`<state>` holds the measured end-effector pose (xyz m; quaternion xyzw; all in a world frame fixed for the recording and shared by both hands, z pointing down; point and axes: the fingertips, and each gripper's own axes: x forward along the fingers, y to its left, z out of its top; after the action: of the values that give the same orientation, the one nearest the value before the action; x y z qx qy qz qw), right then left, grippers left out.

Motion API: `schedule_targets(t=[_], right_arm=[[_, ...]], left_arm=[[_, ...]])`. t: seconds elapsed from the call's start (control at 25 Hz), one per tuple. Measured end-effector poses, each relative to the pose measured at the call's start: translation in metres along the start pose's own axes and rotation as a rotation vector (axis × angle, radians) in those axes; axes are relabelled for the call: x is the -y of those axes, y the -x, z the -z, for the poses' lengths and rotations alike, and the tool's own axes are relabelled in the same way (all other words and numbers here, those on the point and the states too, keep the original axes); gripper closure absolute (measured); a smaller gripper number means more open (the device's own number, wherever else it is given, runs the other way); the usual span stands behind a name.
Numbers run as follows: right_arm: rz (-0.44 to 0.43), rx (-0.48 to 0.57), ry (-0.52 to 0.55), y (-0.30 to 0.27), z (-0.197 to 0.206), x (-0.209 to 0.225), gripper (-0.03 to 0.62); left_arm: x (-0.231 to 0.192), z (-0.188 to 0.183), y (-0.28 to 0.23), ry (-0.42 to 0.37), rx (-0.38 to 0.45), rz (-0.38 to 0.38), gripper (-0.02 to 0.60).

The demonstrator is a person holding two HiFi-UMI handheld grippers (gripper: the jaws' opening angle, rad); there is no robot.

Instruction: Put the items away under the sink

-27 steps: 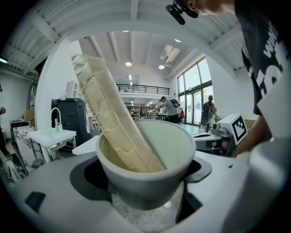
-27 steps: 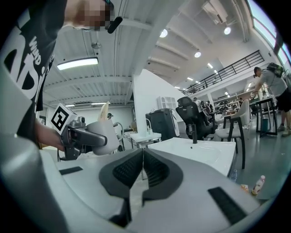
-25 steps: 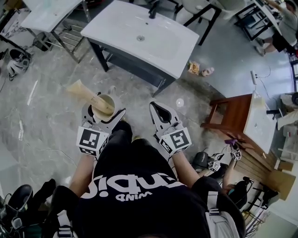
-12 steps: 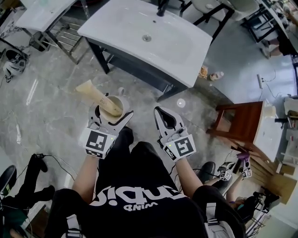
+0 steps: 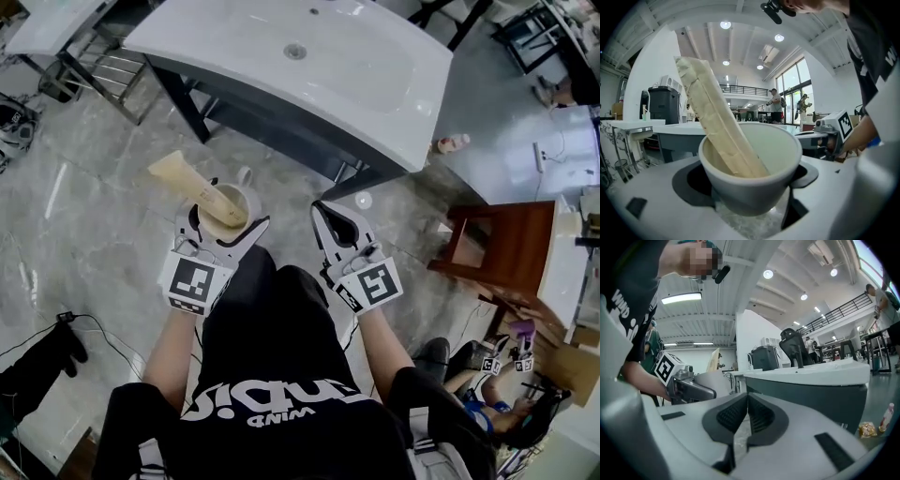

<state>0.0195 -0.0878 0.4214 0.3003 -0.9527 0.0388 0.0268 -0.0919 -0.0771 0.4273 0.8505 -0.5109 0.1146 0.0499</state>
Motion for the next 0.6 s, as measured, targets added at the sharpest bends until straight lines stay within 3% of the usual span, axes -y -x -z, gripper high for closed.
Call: schedule_targets(t=[0.28, 0.6], right_arm=[[0.001, 0.025, 0.017, -0.021, 0.077, 0.029, 0.576], [-0.011, 0.061, 0.024, -0.05, 0.164, 0.052, 0.576]], left_arm=[[-0.019, 0.076, -0.041, -0.032, 0.021, 0.003, 0.129], [-0.036, 0.149, -0.089, -0.017, 0.053, 0.008, 0.129]])
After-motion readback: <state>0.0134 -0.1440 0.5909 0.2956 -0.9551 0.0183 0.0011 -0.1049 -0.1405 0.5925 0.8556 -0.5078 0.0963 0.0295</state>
